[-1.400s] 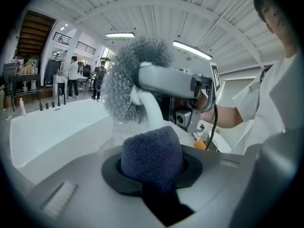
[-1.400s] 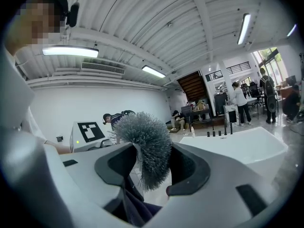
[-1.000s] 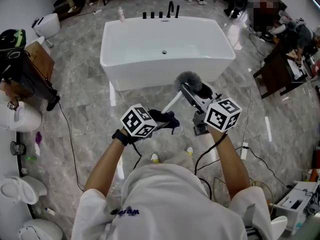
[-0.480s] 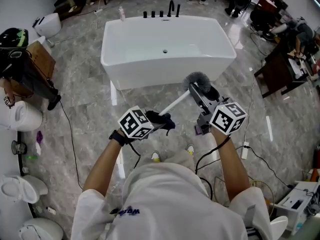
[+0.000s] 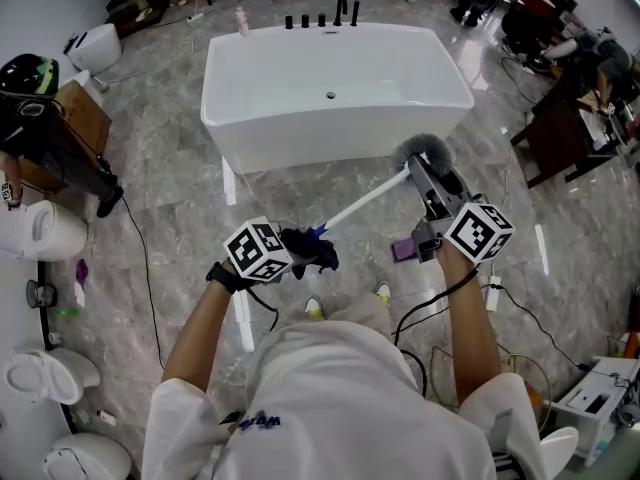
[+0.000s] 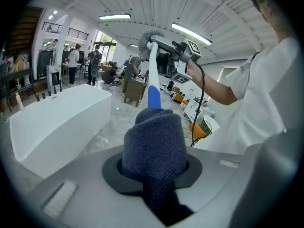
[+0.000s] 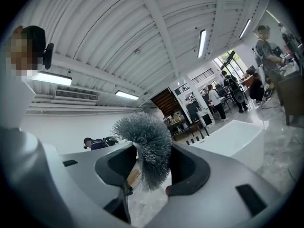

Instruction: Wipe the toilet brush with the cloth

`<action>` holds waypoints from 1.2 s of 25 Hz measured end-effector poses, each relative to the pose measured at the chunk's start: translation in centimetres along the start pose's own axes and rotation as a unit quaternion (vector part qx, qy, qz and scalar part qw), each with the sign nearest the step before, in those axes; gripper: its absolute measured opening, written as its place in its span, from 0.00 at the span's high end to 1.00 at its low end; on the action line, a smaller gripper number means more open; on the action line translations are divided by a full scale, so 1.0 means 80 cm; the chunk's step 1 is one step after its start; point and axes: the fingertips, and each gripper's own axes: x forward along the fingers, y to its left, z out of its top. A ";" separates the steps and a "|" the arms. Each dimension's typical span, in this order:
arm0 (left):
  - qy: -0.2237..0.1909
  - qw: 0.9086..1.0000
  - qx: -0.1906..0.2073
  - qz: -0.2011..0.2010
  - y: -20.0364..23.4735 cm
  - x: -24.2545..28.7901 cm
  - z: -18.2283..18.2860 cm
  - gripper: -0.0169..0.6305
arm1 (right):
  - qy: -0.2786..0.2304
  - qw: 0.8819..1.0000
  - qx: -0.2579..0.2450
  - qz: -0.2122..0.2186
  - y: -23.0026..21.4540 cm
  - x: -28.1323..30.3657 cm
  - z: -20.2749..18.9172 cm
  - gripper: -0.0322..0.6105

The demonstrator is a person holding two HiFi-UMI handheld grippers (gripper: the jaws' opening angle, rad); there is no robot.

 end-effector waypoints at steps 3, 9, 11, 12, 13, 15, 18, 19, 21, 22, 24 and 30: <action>-0.035 0.999 -0.017 -0.001 -0.002 -0.009 -0.001 0.85 | -0.010 1.000 0.011 -0.004 -0.014 -0.014 0.014 0.62; -0.080 0.996 -0.037 0.032 0.009 -0.028 0.003 0.86 | -0.036 0.998 0.039 -0.016 -0.035 -0.036 0.028 0.62; -0.096 0.993 -0.050 0.049 0.016 -0.038 0.000 0.87 | -0.045 0.998 0.042 -0.019 -0.038 -0.039 0.034 0.62; -0.102 0.991 -0.057 0.059 0.020 -0.042 -0.003 0.88 | -0.052 0.997 0.044 -0.022 -0.041 -0.043 0.039 0.62; -0.108 0.989 -0.065 0.071 0.025 -0.047 -0.007 0.88 | -0.059 0.997 0.043 -0.026 -0.044 -0.047 0.044 0.62; -0.128 0.982 -0.089 0.102 0.036 -0.063 -0.017 0.88 | -0.072 0.996 0.037 -0.038 -0.051 -0.058 0.056 0.62; -0.197 0.957 -0.141 0.162 0.050 -0.105 -0.024 0.89 | -0.081 0.994 0.044 -0.058 -0.061 -0.073 0.055 0.62; -0.225 0.944 -0.159 0.184 0.053 -0.123 -0.026 0.89 | -0.081 0.994 0.044 -0.066 -0.063 -0.076 0.050 0.62; -0.275 0.915 -0.189 0.228 0.058 -0.155 -0.032 0.89 | -0.079 0.993 0.039 -0.084 -0.070 -0.081 0.037 0.62; -0.292 0.903 -0.199 0.246 0.060 -0.167 -0.034 0.89 | -0.079 0.992 0.037 -0.093 -0.074 -0.083 0.030 0.62; -0.311 0.887 -0.209 0.271 0.063 -0.183 -0.038 0.89 | -0.080 0.990 0.033 -0.111 -0.082 -0.087 0.019 0.62; -0.338 0.853 -0.221 0.329 0.061 -0.213 -0.039 0.89 | -0.105 0.982 0.013 -0.158 -0.082 -0.095 -0.008 0.62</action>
